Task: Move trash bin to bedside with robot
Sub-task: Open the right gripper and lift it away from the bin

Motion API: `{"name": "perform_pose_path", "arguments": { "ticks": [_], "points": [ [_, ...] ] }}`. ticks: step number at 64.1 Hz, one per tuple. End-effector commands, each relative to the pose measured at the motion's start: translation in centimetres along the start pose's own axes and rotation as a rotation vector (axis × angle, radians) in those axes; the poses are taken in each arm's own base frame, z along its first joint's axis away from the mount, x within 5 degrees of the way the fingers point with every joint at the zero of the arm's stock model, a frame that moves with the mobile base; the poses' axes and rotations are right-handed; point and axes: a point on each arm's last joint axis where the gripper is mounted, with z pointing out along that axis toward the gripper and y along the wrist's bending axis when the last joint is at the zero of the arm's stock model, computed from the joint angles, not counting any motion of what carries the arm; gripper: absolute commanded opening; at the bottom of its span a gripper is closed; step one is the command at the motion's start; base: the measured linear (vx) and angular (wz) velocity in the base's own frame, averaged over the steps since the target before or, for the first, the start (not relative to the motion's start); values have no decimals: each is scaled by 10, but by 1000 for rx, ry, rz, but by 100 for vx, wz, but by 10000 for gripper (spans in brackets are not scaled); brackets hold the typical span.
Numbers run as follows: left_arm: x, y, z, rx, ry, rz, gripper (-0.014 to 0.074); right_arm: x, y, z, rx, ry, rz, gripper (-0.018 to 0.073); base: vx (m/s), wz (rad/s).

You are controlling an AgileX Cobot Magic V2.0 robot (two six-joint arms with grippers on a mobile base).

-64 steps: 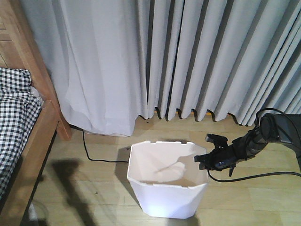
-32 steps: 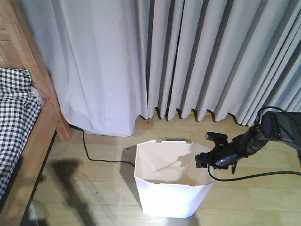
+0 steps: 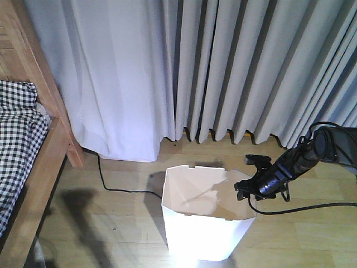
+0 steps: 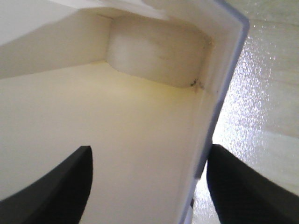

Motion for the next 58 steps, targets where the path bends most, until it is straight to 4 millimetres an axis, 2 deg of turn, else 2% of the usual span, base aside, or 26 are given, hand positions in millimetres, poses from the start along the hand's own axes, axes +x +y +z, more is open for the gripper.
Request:
{"name": "perform_pose_path", "arguments": {
  "ticks": [1, 10, 22, 33, 34, 51, 52, 53, 55, 58],
  "points": [
    [3, 2, 1, -15, -44, -13, -6, -20, 5, -28, -5, -30, -40, 496, 0, 0],
    [3, 2, 1, -15, -44, -13, -6, -18, 0, -43, 27, -41, -12, 496, 0, 0],
    [3, 2, 1, -15, -44, -13, -6, -9, -19, -94, 148, -149, 51, 496, 0, 0],
    [3, 2, 1, -15, -44, -13, -6, -2, -8, -159, 232, -258, 23, 496, 0, 0],
    [3, 2, 1, -15, -44, -13, -6, -3, -5, -171, 241, -284, 18, 496, 0, 0],
    [3, 2, 1, -15, -44, -13, -6, 10, 33, -286, 294, -511, -35, 496, 0, 0],
    [3, 2, 1, -15, -44, -13, -6, 12, 38, -299, 298, -544, -40, 496, 0, 0],
    [3, 2, 1, -15, -44, -13, -6, 12, 38, -298, 298, -541, -39, 496, 0, 0],
    [3, 2, 1, -15, -44, -13, -6, 17, 45, -319, 306, -593, -50, 496, 0, 0],
    [3, 2, 1, -15, -44, -13, -6, 22, 50, -331, 311, -620, -62, 496, 0, 0]
  ]
}}
